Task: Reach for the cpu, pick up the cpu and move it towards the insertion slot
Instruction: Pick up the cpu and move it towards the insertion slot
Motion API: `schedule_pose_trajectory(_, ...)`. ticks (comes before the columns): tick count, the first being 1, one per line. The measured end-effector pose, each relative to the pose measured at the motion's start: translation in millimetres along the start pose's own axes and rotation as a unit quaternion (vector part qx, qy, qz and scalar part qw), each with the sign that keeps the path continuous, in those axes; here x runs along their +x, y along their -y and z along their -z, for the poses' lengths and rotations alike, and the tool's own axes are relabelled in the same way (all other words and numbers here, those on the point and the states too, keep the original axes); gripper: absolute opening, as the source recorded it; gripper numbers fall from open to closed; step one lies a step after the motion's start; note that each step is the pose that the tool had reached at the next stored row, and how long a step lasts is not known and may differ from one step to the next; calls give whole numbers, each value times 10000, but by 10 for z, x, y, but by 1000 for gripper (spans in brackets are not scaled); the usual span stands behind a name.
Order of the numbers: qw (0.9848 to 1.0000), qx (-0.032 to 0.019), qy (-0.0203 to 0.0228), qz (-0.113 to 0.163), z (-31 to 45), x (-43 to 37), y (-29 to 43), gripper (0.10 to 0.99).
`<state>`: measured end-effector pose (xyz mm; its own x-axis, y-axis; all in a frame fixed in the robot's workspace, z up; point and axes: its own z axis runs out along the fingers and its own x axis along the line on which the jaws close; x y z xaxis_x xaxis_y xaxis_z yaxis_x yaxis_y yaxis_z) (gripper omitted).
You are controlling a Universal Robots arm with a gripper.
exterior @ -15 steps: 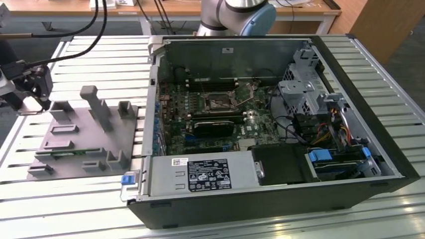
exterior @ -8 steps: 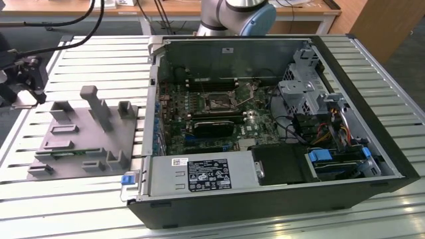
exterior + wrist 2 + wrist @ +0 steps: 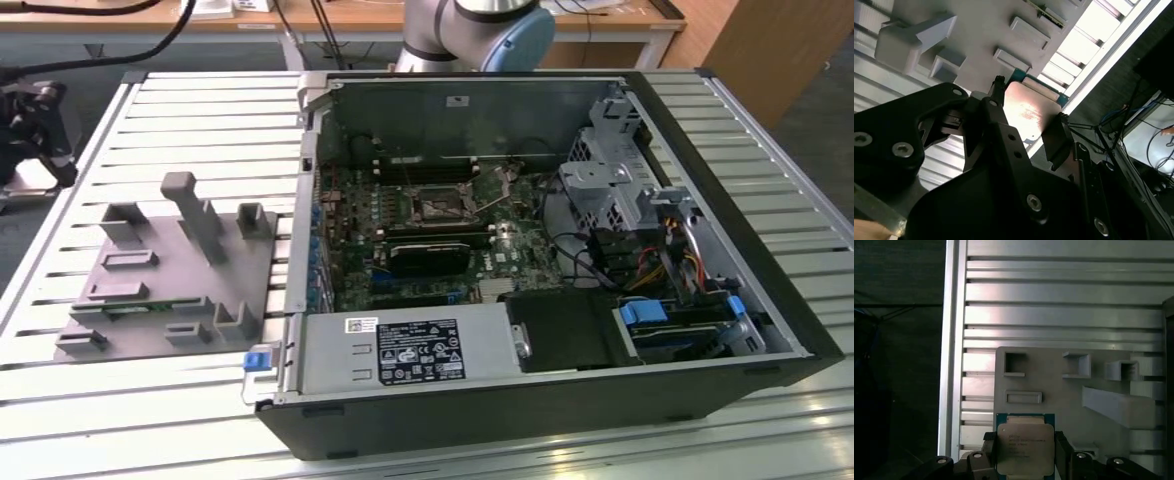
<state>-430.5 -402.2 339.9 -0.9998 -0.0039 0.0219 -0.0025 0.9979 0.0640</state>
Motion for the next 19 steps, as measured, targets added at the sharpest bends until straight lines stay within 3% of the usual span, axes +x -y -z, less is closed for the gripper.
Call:
schedule_pose_trajectory(10, 10000, 0, 0, 1, 314, 6, -29, 545)
schedule_pose_trajectory(15, 10000, -38, 1, 2, 373, -26, -34, 545)
schedule_pose_trajectory(19, 10000, -94, 0, 3, 390, -141, -34, 545)
